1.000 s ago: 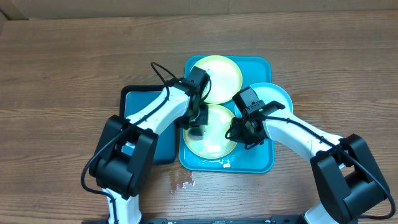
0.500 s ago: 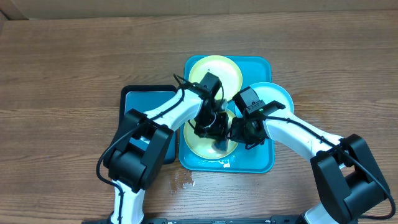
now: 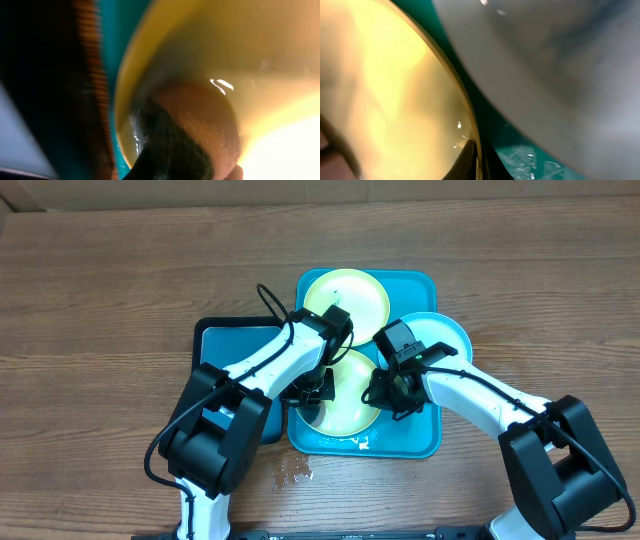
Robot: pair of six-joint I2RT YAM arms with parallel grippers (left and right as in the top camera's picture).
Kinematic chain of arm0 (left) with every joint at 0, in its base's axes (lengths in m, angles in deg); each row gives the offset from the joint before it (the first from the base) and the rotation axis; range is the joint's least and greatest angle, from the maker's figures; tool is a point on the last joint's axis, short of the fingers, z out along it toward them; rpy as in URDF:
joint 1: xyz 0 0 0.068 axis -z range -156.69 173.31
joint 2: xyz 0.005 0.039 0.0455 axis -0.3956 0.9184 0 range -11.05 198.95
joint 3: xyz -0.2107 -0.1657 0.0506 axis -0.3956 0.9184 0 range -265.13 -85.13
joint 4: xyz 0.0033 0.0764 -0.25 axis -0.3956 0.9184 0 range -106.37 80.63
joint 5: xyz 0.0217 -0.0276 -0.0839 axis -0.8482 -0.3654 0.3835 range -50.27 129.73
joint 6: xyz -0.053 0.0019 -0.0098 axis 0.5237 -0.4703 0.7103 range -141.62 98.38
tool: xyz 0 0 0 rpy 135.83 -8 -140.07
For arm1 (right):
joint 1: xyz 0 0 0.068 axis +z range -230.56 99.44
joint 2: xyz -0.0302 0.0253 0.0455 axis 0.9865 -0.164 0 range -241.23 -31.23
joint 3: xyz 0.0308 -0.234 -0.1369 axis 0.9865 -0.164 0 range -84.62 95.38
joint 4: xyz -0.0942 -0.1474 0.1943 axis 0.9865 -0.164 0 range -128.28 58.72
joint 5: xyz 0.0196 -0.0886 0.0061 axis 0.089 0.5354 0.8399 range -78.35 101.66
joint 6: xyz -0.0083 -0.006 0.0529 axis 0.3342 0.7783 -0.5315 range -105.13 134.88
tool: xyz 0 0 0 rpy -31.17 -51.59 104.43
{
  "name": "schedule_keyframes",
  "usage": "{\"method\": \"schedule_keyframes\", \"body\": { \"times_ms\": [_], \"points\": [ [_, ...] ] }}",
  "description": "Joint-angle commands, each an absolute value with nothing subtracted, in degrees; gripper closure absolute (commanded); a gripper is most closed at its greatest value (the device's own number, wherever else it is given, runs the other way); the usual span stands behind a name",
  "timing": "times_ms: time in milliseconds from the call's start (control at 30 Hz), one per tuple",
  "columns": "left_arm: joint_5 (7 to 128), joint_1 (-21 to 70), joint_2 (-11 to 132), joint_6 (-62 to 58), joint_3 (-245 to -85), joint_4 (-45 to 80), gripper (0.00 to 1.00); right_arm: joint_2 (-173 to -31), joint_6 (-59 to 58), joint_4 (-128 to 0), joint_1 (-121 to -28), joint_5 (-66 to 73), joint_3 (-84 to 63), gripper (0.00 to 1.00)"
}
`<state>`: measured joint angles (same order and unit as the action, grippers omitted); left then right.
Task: Clean dirty plates on tray and stack at the side
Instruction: 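Scrub the lower yellow plate with the sponge in the left gripper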
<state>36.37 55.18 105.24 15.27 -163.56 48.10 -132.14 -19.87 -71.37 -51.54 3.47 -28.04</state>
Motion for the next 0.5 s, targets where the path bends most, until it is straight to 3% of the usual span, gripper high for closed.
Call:
{"method": "schedule_keyframes", "body": {
  "times_ms": [0, 267, 467],
  "points": [
    [23.37, 53.54, 105.66, 19.73, -161.82, 48.88, 0.96, -134.91, -19.21, -72.75, -52.00, 9.35, -29.92, 0.96],
    [42.01, 53.19, 94.66, 11.33, -161.82, 43.51, 0.96, -134.91, -19.23, -73.03, -52.00, 9.72, -29.92, 0.96],
    [41.31, 49.52, 79.93, 10.00, -161.82, 44.16, 0.96, -134.91, -19.23, -73.36, -52.00, 10.16, -29.92, 0.96]
  ]
}}
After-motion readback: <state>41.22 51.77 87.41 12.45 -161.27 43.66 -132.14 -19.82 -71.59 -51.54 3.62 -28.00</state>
